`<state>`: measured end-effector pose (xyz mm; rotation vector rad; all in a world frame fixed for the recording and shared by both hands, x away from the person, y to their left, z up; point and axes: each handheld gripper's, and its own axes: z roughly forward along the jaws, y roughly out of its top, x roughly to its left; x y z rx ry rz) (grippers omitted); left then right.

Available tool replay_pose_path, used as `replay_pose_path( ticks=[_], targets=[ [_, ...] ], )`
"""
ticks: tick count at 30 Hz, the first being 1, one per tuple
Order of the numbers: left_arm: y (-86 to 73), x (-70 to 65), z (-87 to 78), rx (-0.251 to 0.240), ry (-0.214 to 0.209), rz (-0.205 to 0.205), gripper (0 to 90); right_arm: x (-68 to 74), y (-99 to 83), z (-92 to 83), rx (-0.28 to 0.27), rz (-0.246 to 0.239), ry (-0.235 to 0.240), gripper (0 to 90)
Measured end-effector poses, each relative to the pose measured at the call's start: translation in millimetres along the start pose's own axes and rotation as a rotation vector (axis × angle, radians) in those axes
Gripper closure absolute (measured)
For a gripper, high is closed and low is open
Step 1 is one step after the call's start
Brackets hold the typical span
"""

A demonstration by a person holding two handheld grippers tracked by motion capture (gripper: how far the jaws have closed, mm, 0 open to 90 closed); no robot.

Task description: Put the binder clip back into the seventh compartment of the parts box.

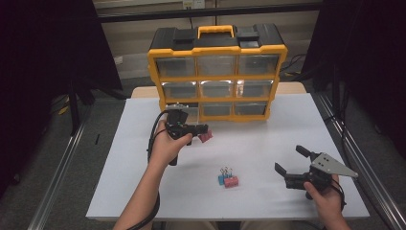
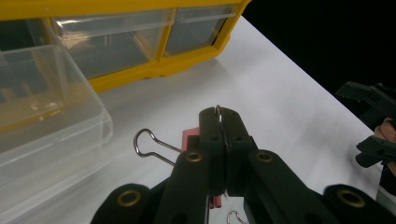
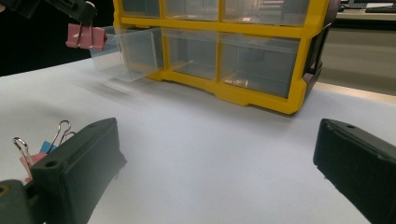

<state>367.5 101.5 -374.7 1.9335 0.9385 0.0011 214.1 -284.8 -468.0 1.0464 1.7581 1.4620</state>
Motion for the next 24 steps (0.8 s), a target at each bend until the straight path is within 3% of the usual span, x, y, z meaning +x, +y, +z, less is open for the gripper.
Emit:
replay_pose_path(
  ticks=[11,17,24],
  targets=[
    [13.1,2.4,-1.9,-0.005,0.024,-0.003,89.5,-0.1,0.0,0.0,-0.001,0.005,0.002,0.6],
    [21.4,4.5,-5.5,-0.008,0.039,0.016,89.5,-0.4,0.0,0.0,0.001,0.003,0.001,0.6],
    [27.8,9.5,-6.6,-0.026,0.054,0.004,89.4,-0.5,0.1,-0.5,0.003,0.006,0.003,0.6]
  ],
)
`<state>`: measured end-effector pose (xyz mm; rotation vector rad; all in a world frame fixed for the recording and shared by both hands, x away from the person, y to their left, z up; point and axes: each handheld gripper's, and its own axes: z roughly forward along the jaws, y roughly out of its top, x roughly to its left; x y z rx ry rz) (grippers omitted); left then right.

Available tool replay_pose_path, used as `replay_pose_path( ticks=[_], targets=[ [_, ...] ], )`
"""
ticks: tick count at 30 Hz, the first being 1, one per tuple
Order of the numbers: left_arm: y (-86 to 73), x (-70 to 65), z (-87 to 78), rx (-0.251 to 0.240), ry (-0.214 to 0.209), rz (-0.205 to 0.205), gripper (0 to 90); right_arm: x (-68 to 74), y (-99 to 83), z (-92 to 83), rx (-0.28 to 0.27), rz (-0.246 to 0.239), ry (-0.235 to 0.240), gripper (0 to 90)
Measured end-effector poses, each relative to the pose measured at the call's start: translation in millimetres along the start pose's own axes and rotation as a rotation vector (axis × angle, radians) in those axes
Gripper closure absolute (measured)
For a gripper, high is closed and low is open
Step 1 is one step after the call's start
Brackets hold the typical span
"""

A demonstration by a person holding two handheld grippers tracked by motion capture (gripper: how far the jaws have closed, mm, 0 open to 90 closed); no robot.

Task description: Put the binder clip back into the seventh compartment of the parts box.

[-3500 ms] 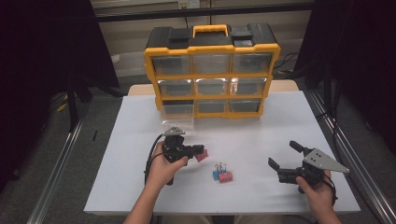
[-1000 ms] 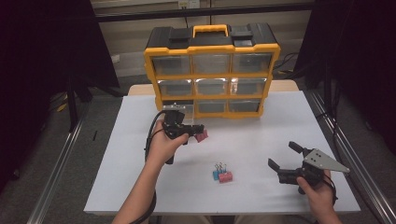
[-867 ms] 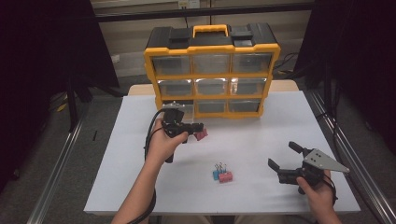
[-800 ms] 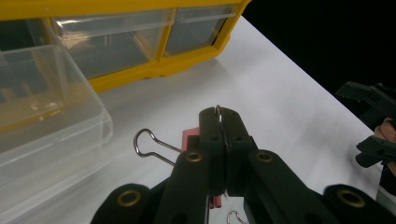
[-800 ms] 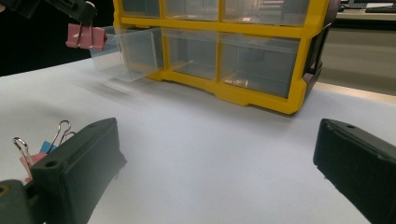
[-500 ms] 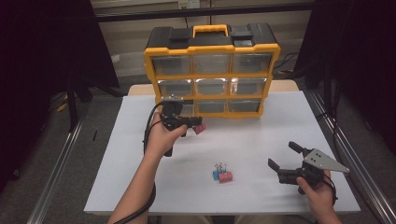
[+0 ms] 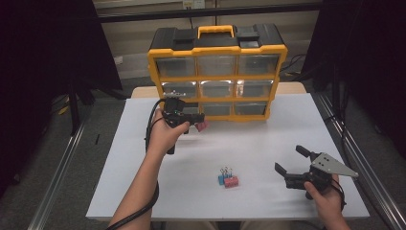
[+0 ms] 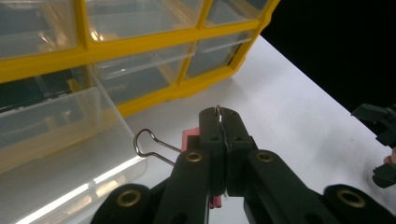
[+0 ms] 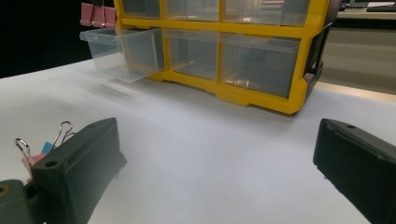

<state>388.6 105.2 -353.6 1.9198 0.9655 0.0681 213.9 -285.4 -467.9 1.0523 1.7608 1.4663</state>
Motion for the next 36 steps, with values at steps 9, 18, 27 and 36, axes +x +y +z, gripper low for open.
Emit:
replay_pose_path(
  ticks=[9,18,27,36],
  targets=[
    [5.8,9.9,-0.9,-0.016,0.025,-0.024,89.5,0.0,0.1,0.0,-0.001,0.002,-0.001,0.7],
    [10.2,17.8,-4.0,-0.029,0.056,-0.035,89.5,0.1,0.0,0.0,0.0,0.001,0.002,0.6],
    [12.1,24.1,-3.5,-0.042,0.075,-0.04,89.5,-0.4,0.1,0.0,-0.002,0.001,0.002,0.6],
    [11.4,31.6,-4.4,-0.045,0.112,-0.039,89.5,-0.2,0.0,-0.1,0.0,0.001,0.004,0.7]
  ],
)
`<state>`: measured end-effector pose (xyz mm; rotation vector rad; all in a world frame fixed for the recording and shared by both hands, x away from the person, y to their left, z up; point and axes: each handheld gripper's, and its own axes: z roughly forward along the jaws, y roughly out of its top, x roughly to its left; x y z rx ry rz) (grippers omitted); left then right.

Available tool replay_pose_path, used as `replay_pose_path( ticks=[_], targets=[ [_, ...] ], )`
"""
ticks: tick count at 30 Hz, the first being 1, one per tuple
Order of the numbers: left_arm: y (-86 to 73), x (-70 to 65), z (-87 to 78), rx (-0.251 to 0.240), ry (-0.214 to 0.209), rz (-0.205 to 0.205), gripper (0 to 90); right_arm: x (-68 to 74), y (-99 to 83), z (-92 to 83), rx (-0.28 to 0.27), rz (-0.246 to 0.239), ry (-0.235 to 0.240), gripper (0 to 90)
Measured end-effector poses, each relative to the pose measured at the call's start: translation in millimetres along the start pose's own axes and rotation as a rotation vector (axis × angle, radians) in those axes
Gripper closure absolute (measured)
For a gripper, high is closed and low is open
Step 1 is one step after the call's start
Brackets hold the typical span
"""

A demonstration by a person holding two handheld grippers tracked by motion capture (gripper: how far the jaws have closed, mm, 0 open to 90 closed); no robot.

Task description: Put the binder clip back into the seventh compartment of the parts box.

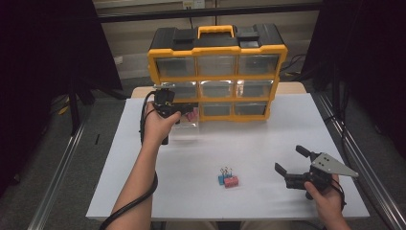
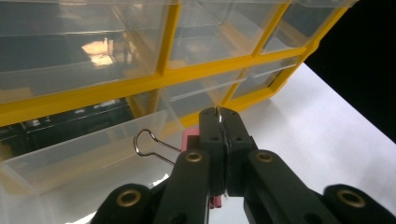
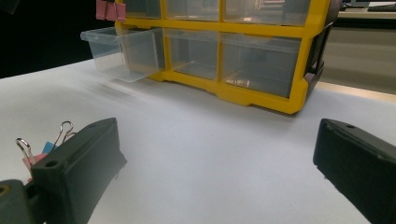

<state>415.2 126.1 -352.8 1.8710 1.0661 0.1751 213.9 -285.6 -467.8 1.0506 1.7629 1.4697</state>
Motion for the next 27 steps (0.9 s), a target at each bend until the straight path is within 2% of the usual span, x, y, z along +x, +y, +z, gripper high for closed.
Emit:
replay_pose_path(
  ticks=[10,13,18,27],
  targets=[
    [-3.1,11.3,2.5,0.001,0.033,-0.003,89.4,-0.4,0.1,-0.3,-0.001,0.003,-0.002,0.6],
    [-5.6,15.1,4.6,-0.001,0.04,-0.021,89.4,0.3,-0.1,0.2,-0.002,0.003,0.0,0.6],
    [-8.1,18.0,6.3,-0.008,0.05,-0.024,89.2,0.3,-0.2,0.1,-0.002,0.004,-0.001,0.6],
    [-9.3,22.8,9.7,-0.005,0.064,-0.009,88.7,0.5,-0.5,0.6,0.001,0.004,0.003,0.7]
  ],
)
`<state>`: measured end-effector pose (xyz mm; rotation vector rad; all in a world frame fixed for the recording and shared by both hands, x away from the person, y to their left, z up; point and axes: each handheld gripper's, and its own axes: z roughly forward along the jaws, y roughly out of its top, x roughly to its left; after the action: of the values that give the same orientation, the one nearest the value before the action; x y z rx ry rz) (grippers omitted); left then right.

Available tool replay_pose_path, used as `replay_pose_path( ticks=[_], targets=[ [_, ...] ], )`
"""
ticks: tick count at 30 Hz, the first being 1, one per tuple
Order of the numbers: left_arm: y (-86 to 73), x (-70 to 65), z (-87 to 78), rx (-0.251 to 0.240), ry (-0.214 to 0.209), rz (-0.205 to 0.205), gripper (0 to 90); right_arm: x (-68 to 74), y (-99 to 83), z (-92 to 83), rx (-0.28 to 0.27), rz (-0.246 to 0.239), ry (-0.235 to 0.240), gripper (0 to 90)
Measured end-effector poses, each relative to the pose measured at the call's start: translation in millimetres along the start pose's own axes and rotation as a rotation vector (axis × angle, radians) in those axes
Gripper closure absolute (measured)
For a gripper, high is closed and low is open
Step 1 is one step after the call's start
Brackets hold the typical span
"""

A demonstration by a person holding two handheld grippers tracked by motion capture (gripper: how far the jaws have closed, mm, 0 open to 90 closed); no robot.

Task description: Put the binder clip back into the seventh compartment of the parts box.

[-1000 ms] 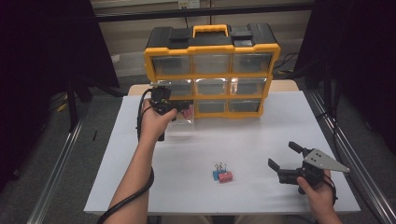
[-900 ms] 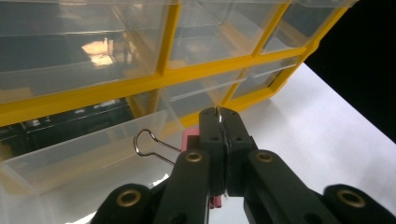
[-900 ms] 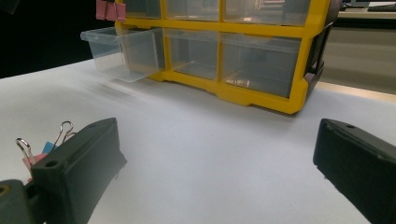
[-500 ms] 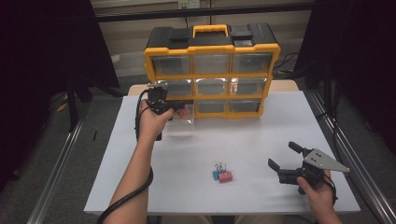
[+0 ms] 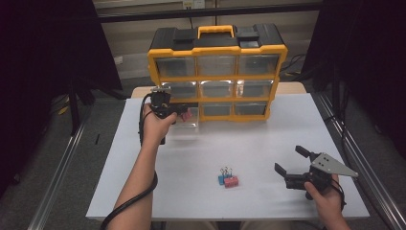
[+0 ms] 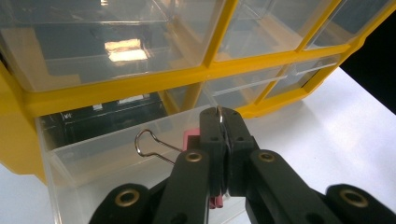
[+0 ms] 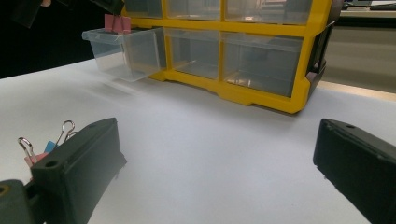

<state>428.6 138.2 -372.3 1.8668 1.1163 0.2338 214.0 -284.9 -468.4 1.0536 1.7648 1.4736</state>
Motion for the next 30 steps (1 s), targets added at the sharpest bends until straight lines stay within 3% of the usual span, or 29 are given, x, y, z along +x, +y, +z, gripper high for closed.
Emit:
replay_pose_path(
  ticks=[3,4,10,11,15,18,21,22,27,30],
  targets=[
    [-0.5,0.5,1.0,-0.012,-0.002,-0.004,87.3,0.3,-0.2,0.0,0.003,0.001,0.0,0.8],
    [-0.6,0.6,1.1,-0.017,-0.002,-0.002,82.1,0.3,-0.3,0.1,0.002,0.0,0.0,0.8],
    [-2.3,-1.7,-2.1,-0.008,-0.026,0.007,74.6,0.2,-0.5,-0.2,0.001,0.001,0.003,0.8],
    [-3.3,-4.1,-4.9,-0.015,-0.049,0.002,73.0,0.2,-0.4,-0.1,0.001,0.001,0.003,0.8],
    [-5.0,-7.8,-8.0,-0.007,-0.052,0.017,65.4,0.2,-0.5,-0.2,0.002,-0.003,0.0,1.0],
    [-7.5,-11.1,-10.3,-0.01,-0.081,0.012,63.7,0.2,-0.3,-0.2,0.0,-0.003,0.001,1.0],
    [-10.6,-15.1,-12.3,-0.008,-0.107,0.037,61.4,0.1,-0.3,-0.1,0.001,-0.001,0.001,1.0],
    [-13.4,-18.3,-12.8,-0.012,-0.134,0.045,59.7,0.0,-0.3,0.0,0.001,0.0,0.001,0.9],
    [-19.1,-25.5,-12.9,-0.026,-0.142,0.048,50.8,-0.1,-0.3,0.0,0.0,-0.001,0.001,1.0],
    [-23.7,-29.9,-12.9,-0.006,-0.146,0.071,46.9,-0.1,-0.3,-0.4,0.004,-0.002,-0.001,0.9]
  ],
)
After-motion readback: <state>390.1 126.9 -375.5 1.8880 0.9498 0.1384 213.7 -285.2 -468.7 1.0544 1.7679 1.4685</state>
